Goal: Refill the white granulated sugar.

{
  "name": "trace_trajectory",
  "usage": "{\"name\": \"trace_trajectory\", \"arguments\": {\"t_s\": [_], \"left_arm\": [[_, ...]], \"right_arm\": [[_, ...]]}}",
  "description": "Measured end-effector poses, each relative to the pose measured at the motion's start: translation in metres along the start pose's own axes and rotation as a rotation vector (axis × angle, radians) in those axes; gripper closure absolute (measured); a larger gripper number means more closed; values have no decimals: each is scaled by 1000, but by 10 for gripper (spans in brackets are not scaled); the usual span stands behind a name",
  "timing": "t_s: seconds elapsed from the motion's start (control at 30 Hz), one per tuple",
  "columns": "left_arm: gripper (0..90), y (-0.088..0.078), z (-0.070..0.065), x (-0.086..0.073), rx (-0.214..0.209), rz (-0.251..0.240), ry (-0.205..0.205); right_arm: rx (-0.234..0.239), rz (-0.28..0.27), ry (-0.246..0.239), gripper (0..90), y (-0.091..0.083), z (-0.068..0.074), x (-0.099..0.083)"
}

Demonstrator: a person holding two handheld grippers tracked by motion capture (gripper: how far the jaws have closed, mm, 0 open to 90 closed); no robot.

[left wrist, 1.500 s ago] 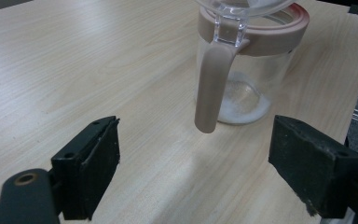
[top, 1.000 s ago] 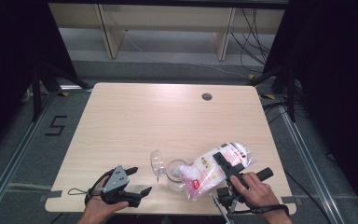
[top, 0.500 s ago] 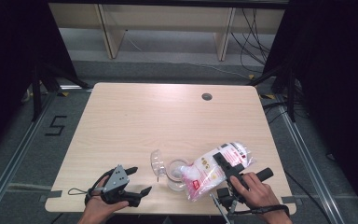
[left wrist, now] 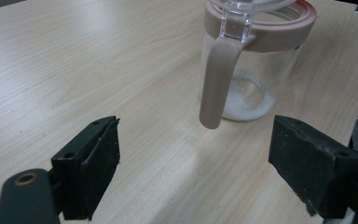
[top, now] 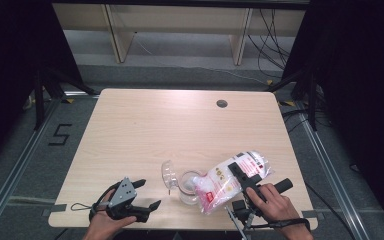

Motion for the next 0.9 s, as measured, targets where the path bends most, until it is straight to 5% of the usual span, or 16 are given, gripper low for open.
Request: {"name": "trace_trajectory", "arguments": {"t_s": [0.03,0.2,0.33,0.5,0.57,0.8,0.83,0.9], "left_arm": [[160,0,-2,0,-3,-2,-34],[160,1,-2,-1,-6,2,-11],[160,0,-2,0,-3,-8,0],[160,-1,-3,-1,-4,-7,-36],[160,-2,-1,0,-3,-7,7],[160,0,-4,-1,-11,-4,-26],[160,-1,-3,0,-11,-4,11],[160,-1,-3,0,-11,-4,11]], "right_arm": [[3,6,14,511,-1,1,0],[7,-4,-32,512,-1,-2,2],[-6,-14,-20,513,0,-2,3],[16,18,-4,514,-2,0,0],[9,8,-28,514,-2,-2,0],[17,19,-9,515,-3,2,0],[17,21,-16,516,-3,2,0],[26,29,-22,516,-3,2,1]]}}
Point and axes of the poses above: each handheld gripper's, and its own axes: y roughly forward along the jaws, x roughly out of its top, z roughly to its left, the point moved 6 cm from there along y, roughly forward along the jaws, and after that the axes turned 3 degrees about x, right-handed, at the moved point
